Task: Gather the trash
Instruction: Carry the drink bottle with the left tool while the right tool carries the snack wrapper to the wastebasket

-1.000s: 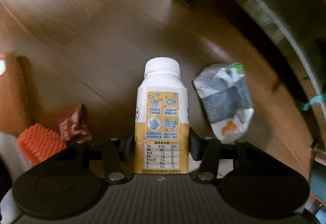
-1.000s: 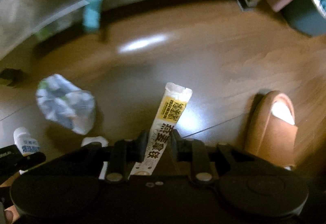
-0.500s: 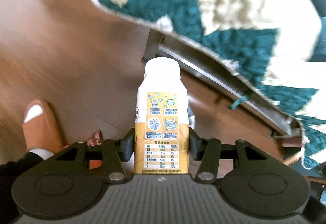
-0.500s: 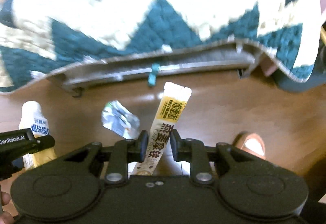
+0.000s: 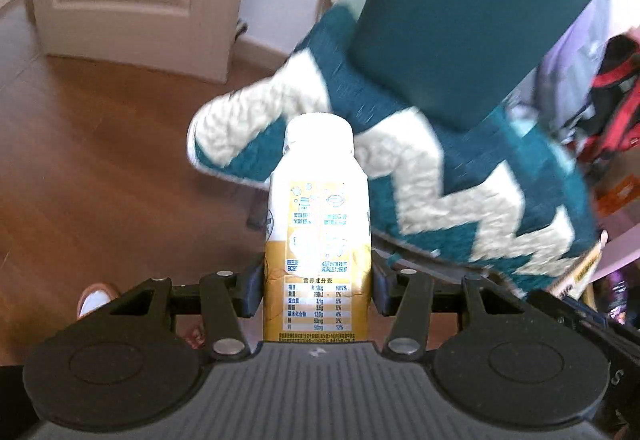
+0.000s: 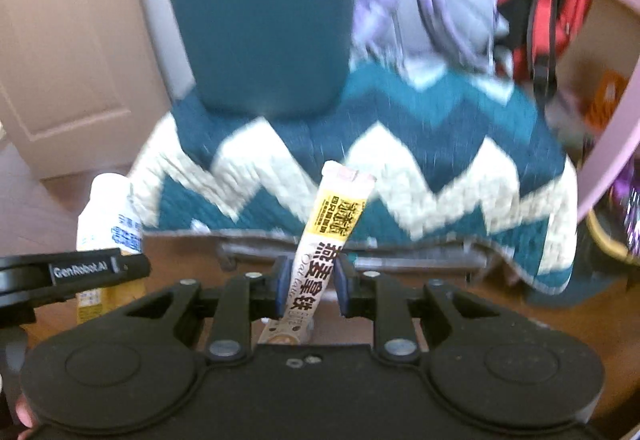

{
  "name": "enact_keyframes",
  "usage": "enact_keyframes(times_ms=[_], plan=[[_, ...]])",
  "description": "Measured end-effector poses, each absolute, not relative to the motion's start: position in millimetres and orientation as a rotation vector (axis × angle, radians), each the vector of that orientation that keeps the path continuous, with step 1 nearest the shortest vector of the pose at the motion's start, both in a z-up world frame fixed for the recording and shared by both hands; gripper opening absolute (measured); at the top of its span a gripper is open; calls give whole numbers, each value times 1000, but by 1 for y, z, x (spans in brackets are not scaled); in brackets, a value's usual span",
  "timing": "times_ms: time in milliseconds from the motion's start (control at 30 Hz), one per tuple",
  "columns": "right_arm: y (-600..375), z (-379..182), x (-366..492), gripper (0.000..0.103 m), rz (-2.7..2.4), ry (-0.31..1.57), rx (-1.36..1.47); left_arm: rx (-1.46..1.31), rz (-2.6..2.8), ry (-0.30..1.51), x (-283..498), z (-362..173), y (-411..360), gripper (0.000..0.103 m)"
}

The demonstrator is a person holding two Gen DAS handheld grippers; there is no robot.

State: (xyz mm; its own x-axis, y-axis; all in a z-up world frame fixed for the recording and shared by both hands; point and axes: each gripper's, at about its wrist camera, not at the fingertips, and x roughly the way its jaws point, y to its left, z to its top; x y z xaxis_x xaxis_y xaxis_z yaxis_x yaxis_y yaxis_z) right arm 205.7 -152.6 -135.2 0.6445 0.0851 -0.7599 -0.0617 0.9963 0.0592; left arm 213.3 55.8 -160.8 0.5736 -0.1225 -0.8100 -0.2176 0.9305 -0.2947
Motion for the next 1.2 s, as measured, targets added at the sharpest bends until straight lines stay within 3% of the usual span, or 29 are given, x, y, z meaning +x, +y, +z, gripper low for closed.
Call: enact_keyframes(times_ms=[633, 1200], plan=[[-158, 33, 198, 22, 187, 502, -110, -310, -114, 582, 188, 6, 57, 51], [-154, 123, 301, 22, 198, 354, -166, -149, -160, 395, 295, 131, 47, 51]])
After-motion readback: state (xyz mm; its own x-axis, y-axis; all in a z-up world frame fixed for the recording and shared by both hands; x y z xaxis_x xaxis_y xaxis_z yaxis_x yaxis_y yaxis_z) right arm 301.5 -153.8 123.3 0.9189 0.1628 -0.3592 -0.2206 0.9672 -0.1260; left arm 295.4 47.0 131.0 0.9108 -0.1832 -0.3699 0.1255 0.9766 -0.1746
